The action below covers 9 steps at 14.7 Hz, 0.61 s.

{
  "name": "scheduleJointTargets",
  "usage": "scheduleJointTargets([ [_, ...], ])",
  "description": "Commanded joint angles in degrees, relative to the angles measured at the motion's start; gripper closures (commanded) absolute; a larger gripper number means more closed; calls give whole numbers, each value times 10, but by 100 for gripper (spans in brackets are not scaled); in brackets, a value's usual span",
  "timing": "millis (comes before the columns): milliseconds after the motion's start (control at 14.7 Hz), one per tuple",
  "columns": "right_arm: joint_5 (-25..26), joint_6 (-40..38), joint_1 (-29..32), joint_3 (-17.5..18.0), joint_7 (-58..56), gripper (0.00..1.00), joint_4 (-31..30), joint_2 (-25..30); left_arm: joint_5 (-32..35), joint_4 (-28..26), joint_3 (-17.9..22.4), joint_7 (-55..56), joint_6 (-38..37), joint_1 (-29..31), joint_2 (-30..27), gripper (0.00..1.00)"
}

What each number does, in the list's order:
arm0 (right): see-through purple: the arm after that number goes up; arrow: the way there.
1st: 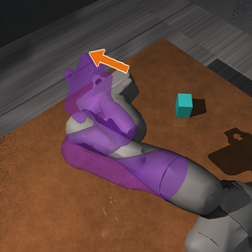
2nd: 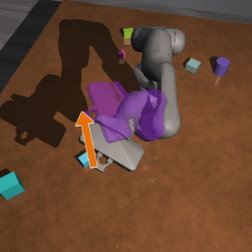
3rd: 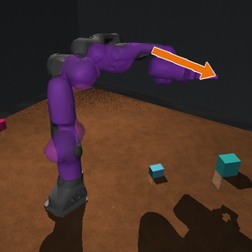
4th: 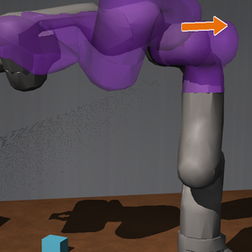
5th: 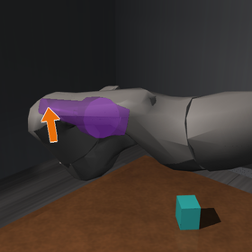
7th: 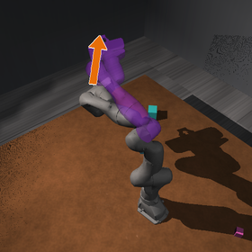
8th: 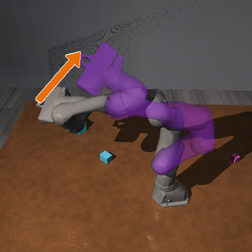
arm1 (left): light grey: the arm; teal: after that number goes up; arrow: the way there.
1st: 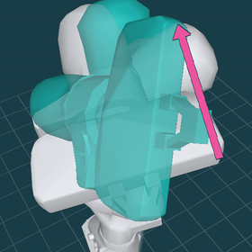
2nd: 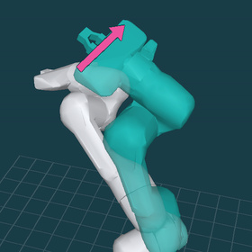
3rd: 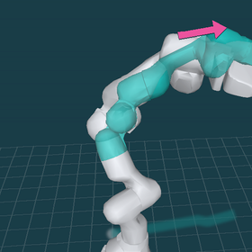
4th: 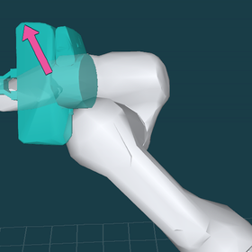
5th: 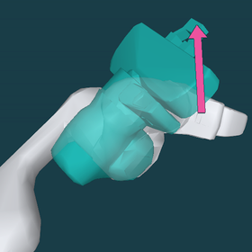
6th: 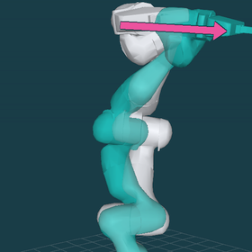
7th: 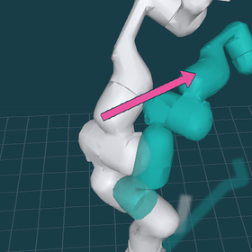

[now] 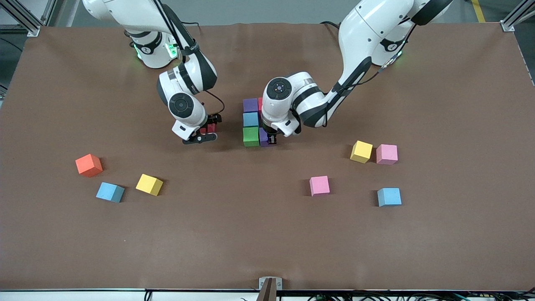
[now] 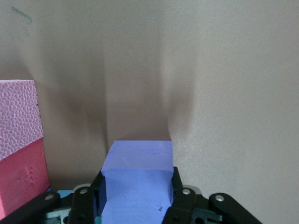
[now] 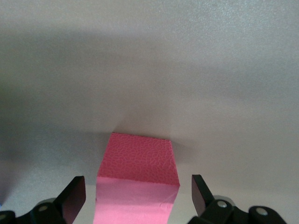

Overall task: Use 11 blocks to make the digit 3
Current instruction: 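Grasp the pink cube with the right gripper while the left gripper lowers purple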

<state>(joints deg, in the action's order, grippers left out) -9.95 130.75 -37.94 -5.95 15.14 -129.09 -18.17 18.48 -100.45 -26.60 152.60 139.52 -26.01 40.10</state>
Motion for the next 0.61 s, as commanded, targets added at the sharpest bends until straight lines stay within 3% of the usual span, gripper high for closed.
scheduleJointTargets([
  [0,2,11,16,15,8,2,-26,23,2,14,6,3,1,-8,9,63],
  [203,2,10,16,16,8,28,-26,23,2,20,6,2,1,-9,15,62],
  [339,2,11,16,16,7,42,-26,23,2,22,6,1,1,-9,16,54],
  [407,2,10,16,16,8,59,-25,23,2,22,6,1,1,-8,16,44],
  [542,2,8,17,16,8,63,-24,22,3,23,6,-2,1,-9,15,0],
])
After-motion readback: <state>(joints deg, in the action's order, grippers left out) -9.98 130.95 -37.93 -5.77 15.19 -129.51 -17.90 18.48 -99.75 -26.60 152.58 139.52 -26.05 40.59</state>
